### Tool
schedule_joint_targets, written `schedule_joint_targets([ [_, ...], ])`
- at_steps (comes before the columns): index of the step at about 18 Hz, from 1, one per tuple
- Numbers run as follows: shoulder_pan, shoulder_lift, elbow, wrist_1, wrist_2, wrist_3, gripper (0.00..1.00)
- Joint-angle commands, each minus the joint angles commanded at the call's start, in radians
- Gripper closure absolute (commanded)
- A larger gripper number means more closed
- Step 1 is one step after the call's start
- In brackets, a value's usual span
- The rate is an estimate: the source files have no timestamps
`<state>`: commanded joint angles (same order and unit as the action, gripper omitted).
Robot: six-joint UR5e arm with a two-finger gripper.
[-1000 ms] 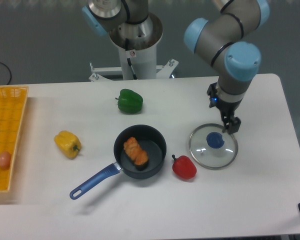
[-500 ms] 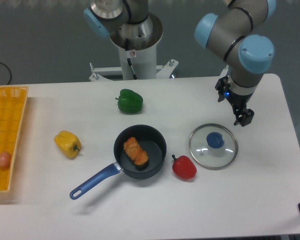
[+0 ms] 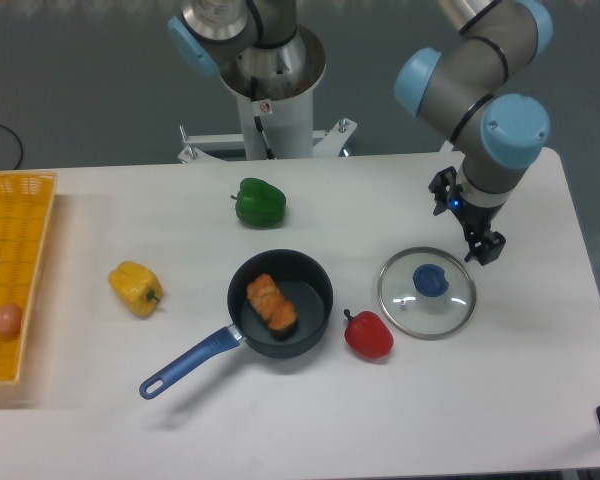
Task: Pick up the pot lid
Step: 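Raise the open gripper up away from the glass lid, then lower the gripper down onto the blue knob of the lid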
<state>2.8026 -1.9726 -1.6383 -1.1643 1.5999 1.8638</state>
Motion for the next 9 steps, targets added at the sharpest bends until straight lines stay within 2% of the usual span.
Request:
schedule_joint_targets([
  [6,-0.07,-0.048,0.006,0.069,0.0,-0.014,0.0],
  [9,-0.075,-0.058,0.008,0.078,0.002,0.0,0.0],
])
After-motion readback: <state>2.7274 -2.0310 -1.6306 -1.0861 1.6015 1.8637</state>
